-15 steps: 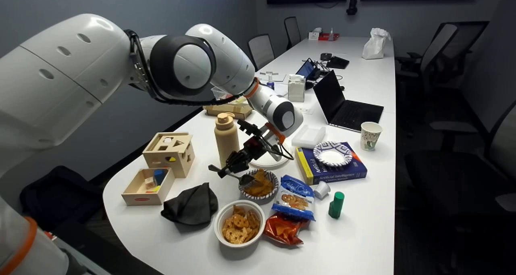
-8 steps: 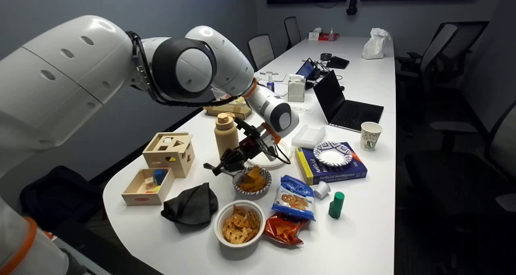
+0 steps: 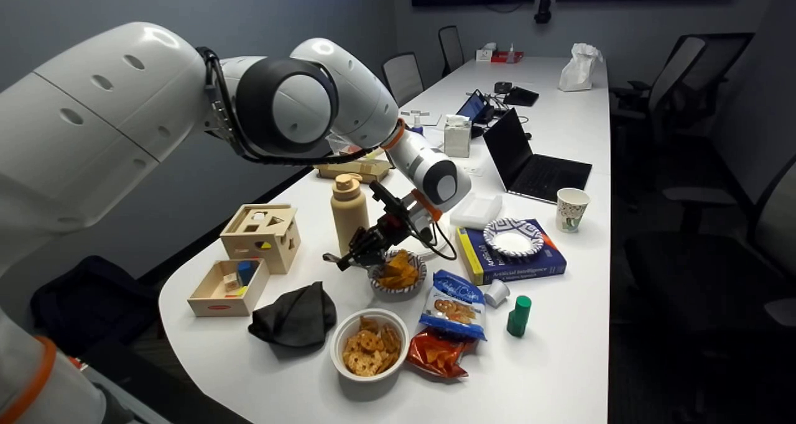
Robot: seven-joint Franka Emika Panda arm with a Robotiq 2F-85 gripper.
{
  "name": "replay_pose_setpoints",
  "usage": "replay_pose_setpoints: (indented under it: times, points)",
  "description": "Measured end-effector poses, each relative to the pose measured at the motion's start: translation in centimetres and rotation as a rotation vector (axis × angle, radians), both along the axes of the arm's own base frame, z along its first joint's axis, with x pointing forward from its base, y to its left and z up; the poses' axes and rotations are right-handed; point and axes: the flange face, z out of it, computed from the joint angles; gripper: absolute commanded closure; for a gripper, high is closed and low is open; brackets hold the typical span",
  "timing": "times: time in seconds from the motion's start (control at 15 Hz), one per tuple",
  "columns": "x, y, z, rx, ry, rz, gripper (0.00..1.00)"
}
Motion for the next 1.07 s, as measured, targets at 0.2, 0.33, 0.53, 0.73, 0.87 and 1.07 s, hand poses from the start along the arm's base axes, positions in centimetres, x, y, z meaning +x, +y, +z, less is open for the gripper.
replay_pose_setpoints:
  times: [0.2, 0.33, 0.53, 0.73, 0.87, 1.07]
  points:
    - [-0.3, -1.1, -0.1, -0.069, 0.038, -0.036, 0.99]
    - [-0.6, -1.6, -0.2, -0.109, 0.07, -0.058, 0.99]
    - [-0.7, -1.9, -0.2, -0.118, 0.075, -0.067, 0.99]
    - [-0.5, -2.5, 0.5, -0.078, 0.023, -0.065, 0.99]
    - [-0.8, -3.1, 1.8, -0.038, -0.018, -0.059, 0.99]
    - [-2.0, -4.2, 4.5, 0.023, -0.062, -0.063, 0.99]
